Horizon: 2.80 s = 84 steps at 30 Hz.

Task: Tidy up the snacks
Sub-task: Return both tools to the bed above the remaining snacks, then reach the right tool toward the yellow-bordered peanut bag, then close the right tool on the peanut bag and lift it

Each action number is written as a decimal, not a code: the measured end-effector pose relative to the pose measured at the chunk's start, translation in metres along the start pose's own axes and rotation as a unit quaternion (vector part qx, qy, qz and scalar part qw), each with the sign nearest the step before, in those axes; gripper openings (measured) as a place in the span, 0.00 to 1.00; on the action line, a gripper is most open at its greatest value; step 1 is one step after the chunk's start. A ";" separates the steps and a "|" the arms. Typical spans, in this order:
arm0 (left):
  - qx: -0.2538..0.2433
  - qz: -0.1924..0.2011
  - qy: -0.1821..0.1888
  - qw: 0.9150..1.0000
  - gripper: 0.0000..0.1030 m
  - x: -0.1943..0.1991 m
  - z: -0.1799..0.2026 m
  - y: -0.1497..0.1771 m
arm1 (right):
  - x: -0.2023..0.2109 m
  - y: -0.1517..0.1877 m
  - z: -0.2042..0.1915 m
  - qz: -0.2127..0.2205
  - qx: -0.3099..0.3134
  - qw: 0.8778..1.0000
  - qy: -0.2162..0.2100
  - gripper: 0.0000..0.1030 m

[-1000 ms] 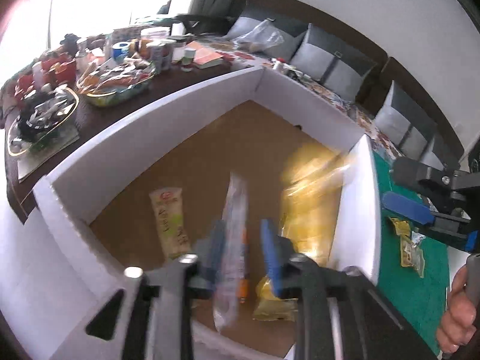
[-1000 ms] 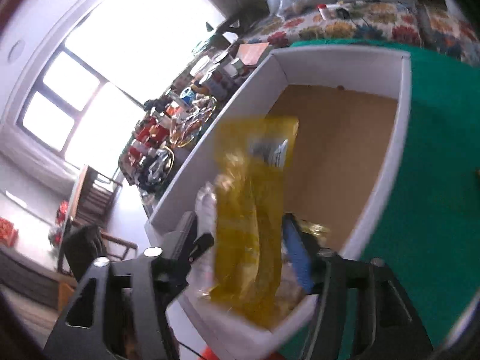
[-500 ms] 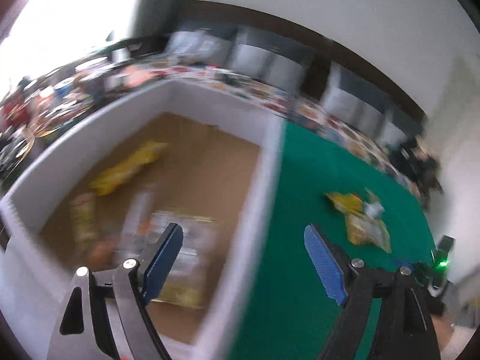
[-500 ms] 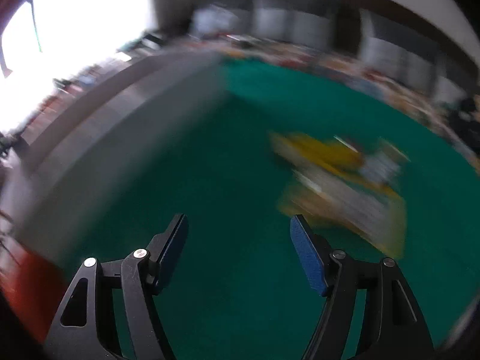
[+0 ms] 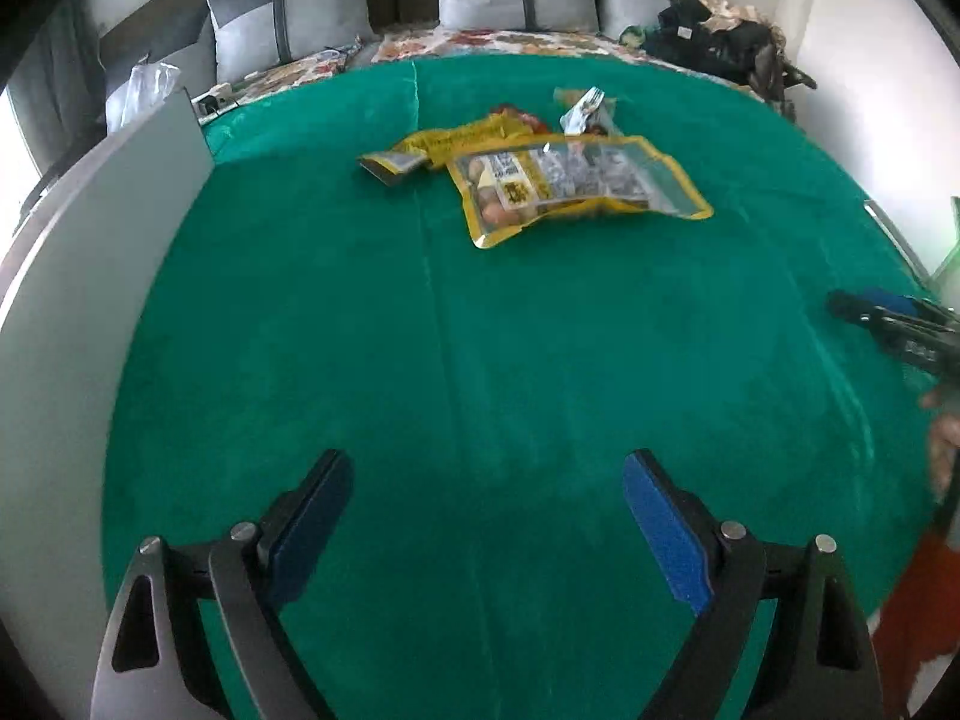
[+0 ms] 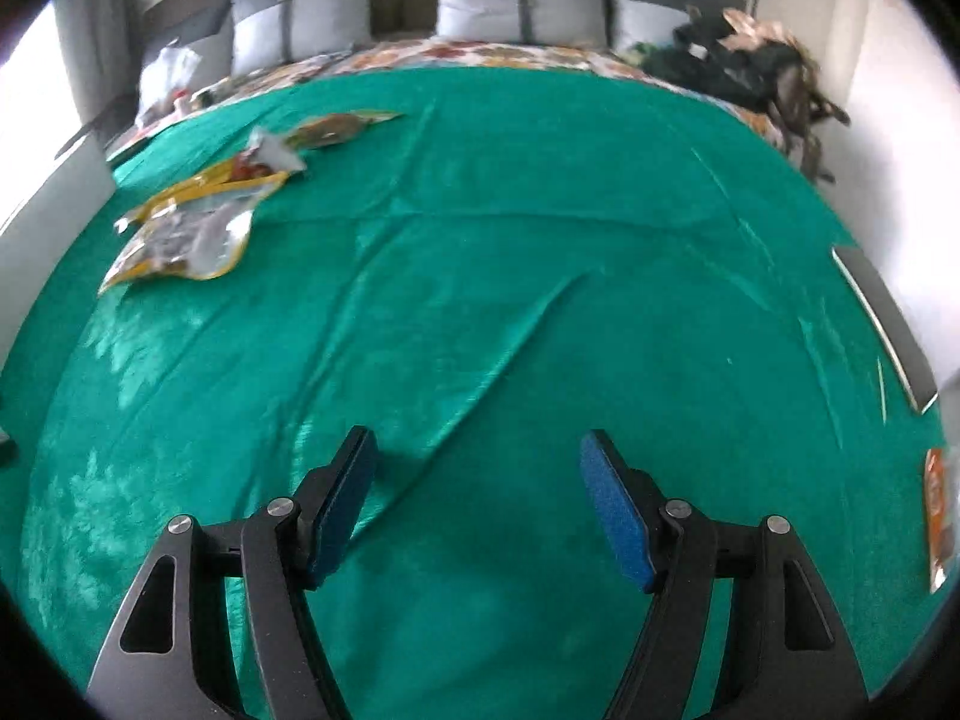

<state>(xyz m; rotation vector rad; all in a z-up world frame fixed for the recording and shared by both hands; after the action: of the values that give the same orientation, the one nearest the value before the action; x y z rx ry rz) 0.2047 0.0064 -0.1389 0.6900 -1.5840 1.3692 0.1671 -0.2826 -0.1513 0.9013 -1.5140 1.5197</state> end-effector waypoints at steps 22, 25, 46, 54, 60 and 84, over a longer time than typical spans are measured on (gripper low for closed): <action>0.056 0.043 -0.037 0.997 1.00 -0.029 -0.039 -0.019 | -0.010 -0.007 -0.003 0.006 0.004 1.000 0.005 0.88; 0.056 0.043 -0.037 0.997 1.00 -0.029 -0.039 -0.019 | -0.010 -0.008 -0.003 0.006 0.004 1.000 0.005 0.89; 0.046 0.043 -0.030 0.998 1.00 -0.030 -0.039 -0.020 | -0.013 -0.008 -0.002 0.000 0.015 1.000 -0.006 0.92; 0.046 0.043 -0.030 0.998 1.00 -0.030 -0.039 -0.020 | -0.001 -0.085 -0.130 -0.006 0.334 0.933 -0.134 0.90; 0.045 0.043 -0.030 0.998 1.00 -0.030 -0.039 -0.020 | -0.052 -0.105 -0.221 -0.070 0.518 0.848 -0.090 0.90; 0.046 0.043 -0.029 0.998 1.00 -0.031 -0.039 -0.020 | -0.018 -0.052 -0.040 -0.048 0.100 0.994 0.015 0.68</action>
<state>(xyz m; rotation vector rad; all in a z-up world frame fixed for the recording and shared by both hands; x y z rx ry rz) 0.2460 0.0345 -0.1579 0.7289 -1.6205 1.5048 0.2238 -0.2452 -0.1462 1.0453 -1.2944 1.6275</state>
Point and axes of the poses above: each gripper's, at about its wrist camera, not at the fingertips, and x roughly against the way its jaws point, z to its right, y to its underside, the point moved 3 cm from there along -x, roughly the way its jaws point, and after that the axes turned 3 degrees about -z, right-handed, at the moved point
